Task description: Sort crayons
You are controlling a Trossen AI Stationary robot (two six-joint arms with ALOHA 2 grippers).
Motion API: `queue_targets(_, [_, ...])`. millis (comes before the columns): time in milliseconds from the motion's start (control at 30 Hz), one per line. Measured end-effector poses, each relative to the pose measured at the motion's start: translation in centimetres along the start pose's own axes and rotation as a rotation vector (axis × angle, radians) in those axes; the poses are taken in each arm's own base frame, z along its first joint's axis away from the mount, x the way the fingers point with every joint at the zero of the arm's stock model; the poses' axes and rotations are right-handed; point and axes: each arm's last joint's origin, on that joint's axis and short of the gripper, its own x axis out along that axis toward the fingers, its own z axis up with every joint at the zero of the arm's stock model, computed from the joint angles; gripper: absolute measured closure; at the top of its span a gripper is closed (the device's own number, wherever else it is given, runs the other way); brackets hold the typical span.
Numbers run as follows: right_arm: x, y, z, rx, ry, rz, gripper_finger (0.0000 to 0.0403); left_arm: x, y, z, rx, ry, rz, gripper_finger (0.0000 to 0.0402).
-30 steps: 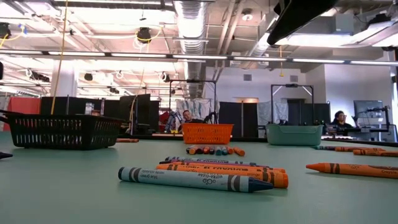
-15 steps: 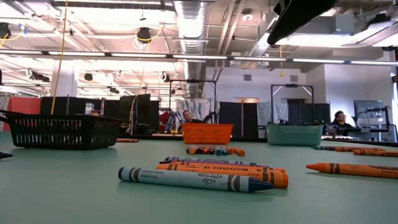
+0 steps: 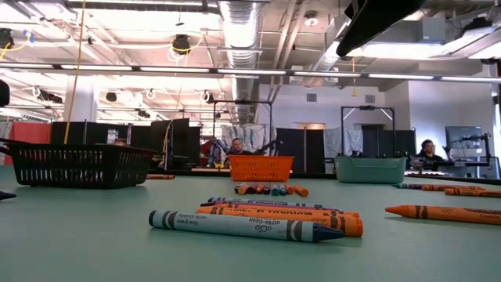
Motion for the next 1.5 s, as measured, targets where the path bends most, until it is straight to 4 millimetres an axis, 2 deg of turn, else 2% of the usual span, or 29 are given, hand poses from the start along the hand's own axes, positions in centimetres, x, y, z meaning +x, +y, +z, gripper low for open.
queue_targets(300, [0.0, 0.0, 0.0, 0.000, 0.000, 0.000, 0.0324, 0.0, 0.0, 0.0, 0.002, -0.011, 0.012, 0.0347])
queue_targets(567, [0.0, 0.0, 0.0, 0.000, 0.000, 0.000, 0.0323, 2.0, -0.2, -0.1, 0.052, 0.041, 0.002, 0.0347])
queue_targets(1133, [0.0, 0.0, 0.0, 0.000, 0.000, 0.000, 0.0324, 1.9, 0.2, 0.0, 0.112, 0.036, 0.036, 0.0347])
queue_targets(1333, [0.0, 0.0, 0.0, 0.000, -0.001, 0.000, 0.0323, 1.2, 0.4, 0.2, 0.182, -0.005, 0.052, 0.0347])
queue_targets(1500, [0.0, 0.0, 0.0, 0.000, -0.002, 0.000, 0.0323, -0.5, 0.4, 0.7, 0.232, -0.099, 0.059, 0.0347])
